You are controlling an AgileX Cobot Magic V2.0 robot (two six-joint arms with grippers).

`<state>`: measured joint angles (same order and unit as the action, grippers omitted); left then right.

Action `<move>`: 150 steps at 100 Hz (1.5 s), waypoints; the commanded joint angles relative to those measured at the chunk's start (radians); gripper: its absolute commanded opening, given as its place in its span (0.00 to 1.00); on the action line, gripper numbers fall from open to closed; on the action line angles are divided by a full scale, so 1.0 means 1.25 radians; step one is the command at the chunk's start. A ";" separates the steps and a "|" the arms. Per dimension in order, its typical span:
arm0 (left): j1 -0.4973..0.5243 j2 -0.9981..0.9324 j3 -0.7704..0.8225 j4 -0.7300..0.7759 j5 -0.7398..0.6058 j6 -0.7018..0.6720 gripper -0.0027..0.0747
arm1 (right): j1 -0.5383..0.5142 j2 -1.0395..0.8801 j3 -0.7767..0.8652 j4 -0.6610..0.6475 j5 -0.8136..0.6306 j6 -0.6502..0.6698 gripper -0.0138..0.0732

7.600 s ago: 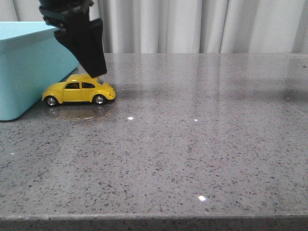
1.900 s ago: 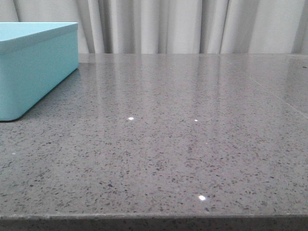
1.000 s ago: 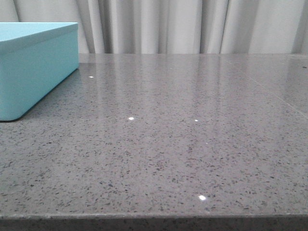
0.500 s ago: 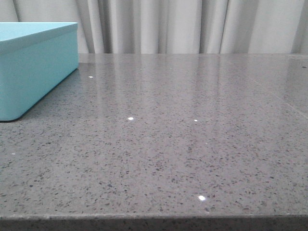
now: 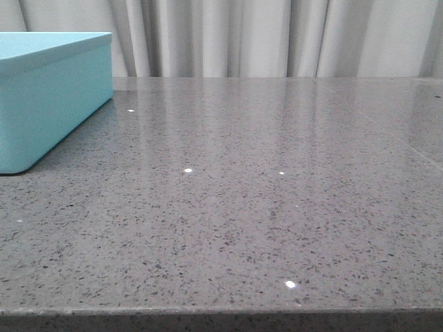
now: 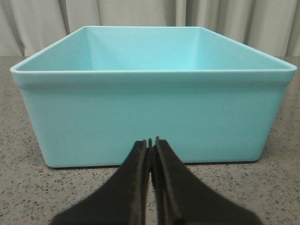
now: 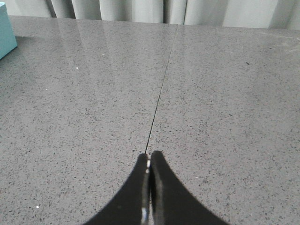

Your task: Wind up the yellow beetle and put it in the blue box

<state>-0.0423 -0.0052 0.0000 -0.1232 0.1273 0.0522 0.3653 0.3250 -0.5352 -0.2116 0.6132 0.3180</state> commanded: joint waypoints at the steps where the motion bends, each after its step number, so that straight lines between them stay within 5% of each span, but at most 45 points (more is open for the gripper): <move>1: -0.001 -0.025 0.017 -0.009 -0.060 -0.006 0.01 | -0.001 0.005 -0.018 -0.019 -0.062 -0.005 0.09; 108: -0.001 -0.025 0.017 -0.009 -0.060 -0.006 0.01 | -0.012 0.004 -0.010 -0.035 -0.074 -0.005 0.09; 150: -0.001 -0.025 0.017 -0.009 -0.060 -0.006 0.01 | -0.207 -0.115 0.219 -0.026 -0.510 -0.005 0.09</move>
<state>-0.0423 -0.0052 0.0000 -0.1255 0.1293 0.0522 0.1569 0.2008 -0.2908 -0.2343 0.1919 0.3180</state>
